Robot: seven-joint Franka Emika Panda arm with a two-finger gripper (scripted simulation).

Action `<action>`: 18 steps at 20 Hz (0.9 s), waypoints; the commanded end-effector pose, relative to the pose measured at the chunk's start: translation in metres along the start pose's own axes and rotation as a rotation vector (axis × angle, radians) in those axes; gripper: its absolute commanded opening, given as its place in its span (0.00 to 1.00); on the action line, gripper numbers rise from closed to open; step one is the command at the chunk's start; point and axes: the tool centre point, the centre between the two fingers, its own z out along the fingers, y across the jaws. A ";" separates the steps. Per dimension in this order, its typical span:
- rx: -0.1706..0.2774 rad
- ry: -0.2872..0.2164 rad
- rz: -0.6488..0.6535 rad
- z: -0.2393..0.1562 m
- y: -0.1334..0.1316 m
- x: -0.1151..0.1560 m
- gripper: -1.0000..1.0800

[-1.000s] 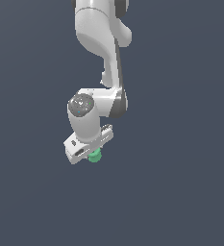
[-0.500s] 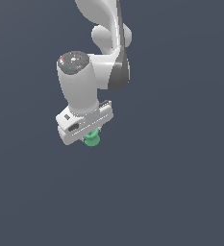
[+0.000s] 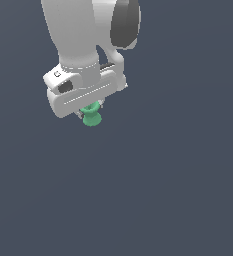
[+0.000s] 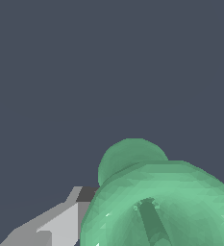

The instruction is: Pick up the object and move it to a goal position.

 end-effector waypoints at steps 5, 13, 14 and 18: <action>0.001 0.000 0.000 -0.076 -0.012 -0.018 0.00; 0.001 0.000 0.000 -0.150 -0.022 -0.034 0.00; 0.001 0.000 0.000 -0.157 -0.023 -0.035 0.00; 0.001 0.000 0.000 -0.178 -0.025 -0.039 0.00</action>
